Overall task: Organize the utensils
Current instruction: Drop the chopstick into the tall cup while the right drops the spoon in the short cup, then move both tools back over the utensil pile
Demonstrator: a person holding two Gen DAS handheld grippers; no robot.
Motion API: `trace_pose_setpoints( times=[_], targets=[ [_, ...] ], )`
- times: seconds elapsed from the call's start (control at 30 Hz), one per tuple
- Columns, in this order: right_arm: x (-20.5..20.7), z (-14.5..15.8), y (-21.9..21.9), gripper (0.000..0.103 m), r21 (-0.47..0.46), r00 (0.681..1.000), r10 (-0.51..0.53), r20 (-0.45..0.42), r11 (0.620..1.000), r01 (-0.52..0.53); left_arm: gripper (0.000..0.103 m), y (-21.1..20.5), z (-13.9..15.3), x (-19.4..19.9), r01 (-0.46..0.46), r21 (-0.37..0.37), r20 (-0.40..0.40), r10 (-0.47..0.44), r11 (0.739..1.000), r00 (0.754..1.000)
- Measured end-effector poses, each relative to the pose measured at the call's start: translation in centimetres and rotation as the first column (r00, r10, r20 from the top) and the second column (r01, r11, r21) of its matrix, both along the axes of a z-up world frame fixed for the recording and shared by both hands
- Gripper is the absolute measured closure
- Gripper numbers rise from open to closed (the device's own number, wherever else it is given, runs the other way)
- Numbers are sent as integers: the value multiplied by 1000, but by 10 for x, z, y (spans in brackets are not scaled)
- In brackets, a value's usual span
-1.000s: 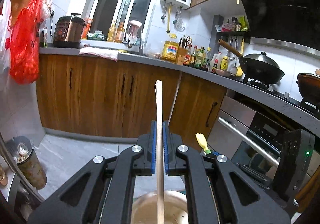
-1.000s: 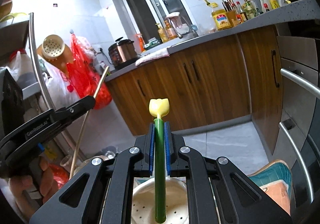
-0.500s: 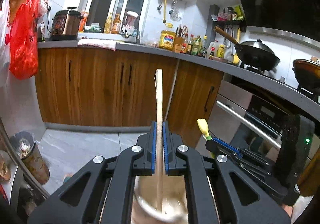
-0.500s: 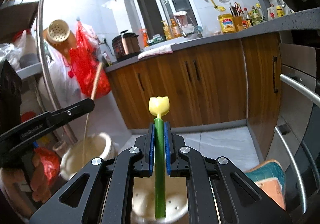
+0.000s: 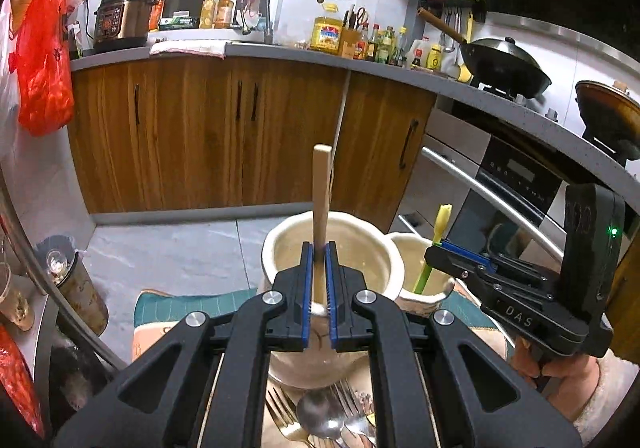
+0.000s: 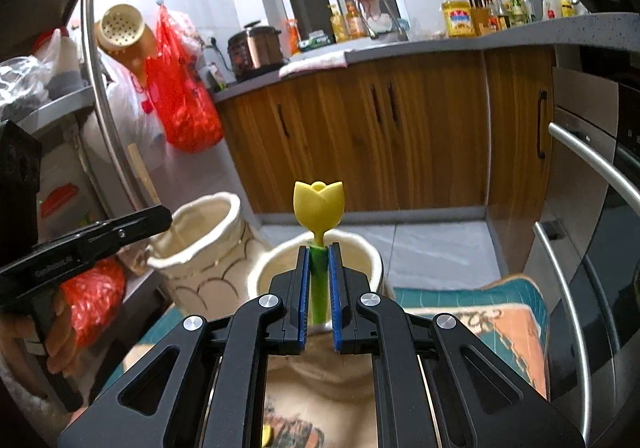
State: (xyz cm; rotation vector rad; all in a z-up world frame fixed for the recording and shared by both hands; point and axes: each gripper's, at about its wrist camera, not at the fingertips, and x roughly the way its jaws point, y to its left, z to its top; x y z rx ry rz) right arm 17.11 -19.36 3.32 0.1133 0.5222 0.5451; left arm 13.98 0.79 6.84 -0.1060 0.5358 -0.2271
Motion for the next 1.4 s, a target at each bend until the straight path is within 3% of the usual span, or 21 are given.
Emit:
trace_pose_setpoints(
  times=[0.13, 0.23, 0.33, 0.43, 0.53, 0.7, 0.87, 1.23, 1.4],
  targets=[
    [-2, 0, 0, 91, -10, 1000, -8, -6, 1000, 8, 94, -2, 1, -3, -11, 26, 2, 11, 1000, 1000],
    [-3, 1, 0, 75, -19, 1000, -17, -6, 1000, 17, 81, -2, 3, -5, -22, 32, 4, 22, 999, 1000],
    [-5, 4, -1, 72, -27, 1000, -24, -1, 999, 24, 76, 1, 6, -8, -35, 33, 5, 35, 999, 999],
    [-9, 8, -6, 61, -18, 999, -34, 4, 999, 34, 64, 4, 9, -13, -53, 43, 10, 52, 998, 999],
    [-17, 13, -11, 52, -24, 999, -45, 11, 999, 45, 59, 9, 13, -21, -67, 47, 17, 66, 997, 998],
    [-39, 19, -15, 25, -45, 998, -41, 38, 998, 43, 46, 21, 12, -40, -105, 72, -2, 105, 992, 994],
    [-65, 22, -19, 7, -58, 997, -61, 50, 996, 63, 28, 29, 2, -62, -144, 111, -34, 148, 983, 988],
    [-104, 22, -13, 5, -169, 992, -88, 94, 980, 103, 7, 43, -28, -112, -177, 131, -120, 193, 975, 974],
    [-115, 8, -6, 5, -220, 990, -89, 108, 969, 111, 6, 45, -45, -124, -207, 145, -157, 229, 968, 961]
  ],
)
